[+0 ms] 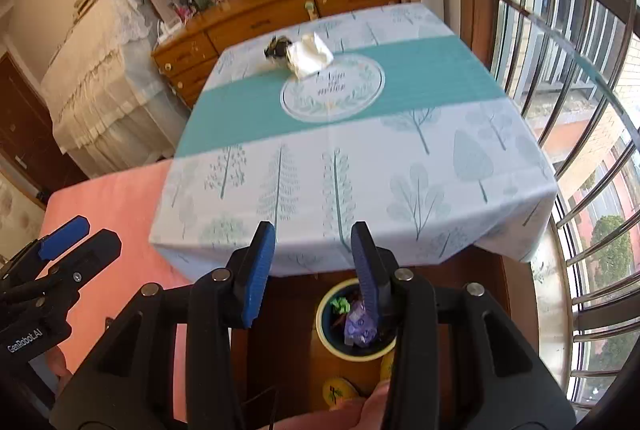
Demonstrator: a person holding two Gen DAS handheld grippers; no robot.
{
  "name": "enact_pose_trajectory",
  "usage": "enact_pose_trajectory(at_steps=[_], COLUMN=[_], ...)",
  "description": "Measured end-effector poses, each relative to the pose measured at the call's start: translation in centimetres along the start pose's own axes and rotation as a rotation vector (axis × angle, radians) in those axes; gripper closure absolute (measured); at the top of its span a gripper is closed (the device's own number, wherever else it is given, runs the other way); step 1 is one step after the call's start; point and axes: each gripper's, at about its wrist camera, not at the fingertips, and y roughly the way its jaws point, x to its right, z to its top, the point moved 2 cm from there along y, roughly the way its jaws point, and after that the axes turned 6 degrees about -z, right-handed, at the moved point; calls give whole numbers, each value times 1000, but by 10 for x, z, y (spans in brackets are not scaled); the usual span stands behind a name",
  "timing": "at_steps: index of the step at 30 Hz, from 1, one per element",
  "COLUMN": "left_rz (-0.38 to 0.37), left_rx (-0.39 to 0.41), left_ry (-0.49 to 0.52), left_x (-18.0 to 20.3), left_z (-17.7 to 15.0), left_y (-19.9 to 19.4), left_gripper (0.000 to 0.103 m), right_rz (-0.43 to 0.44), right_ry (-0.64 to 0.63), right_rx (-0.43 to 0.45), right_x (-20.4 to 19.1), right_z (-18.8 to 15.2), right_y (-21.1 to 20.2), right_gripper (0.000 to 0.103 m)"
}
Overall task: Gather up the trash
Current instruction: 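Raise both tools back over the table toward the last trash, then grasp the white tissue with the right tool while the left tool grasps the black-gold wrapper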
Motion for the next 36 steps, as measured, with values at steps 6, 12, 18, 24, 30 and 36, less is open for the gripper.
enact_pose_trajectory(at_steps=[6, 12, 18, 24, 30, 36], left_rz=[57, 60, 72, 144, 191, 214], left_rx=[35, -3, -19, -43, -120, -191], left_ry=[-31, -78, -83, -106, -160, -205], left_x=[-6, -24, -31, -31, -36, -54], left_z=[36, 70, 116, 180, 244, 279], left_y=[-14, 10, 63, 149, 255, 342], left_gripper=[21, 21, 21, 21, 21, 21], right_rz=[-3, 14, 63, 149, 223, 269], right_ry=[6, -26, -88, -168, -267, -355], right_rx=[52, 73, 59, 14, -78, -175], right_x=[2, 0, -4, 2, 11, 5], right_z=[24, 54, 109, 193, 283, 325], right_y=[-12, -1, 54, 146, 265, 377], right_gripper=[67, 67, 66, 61, 60, 60])
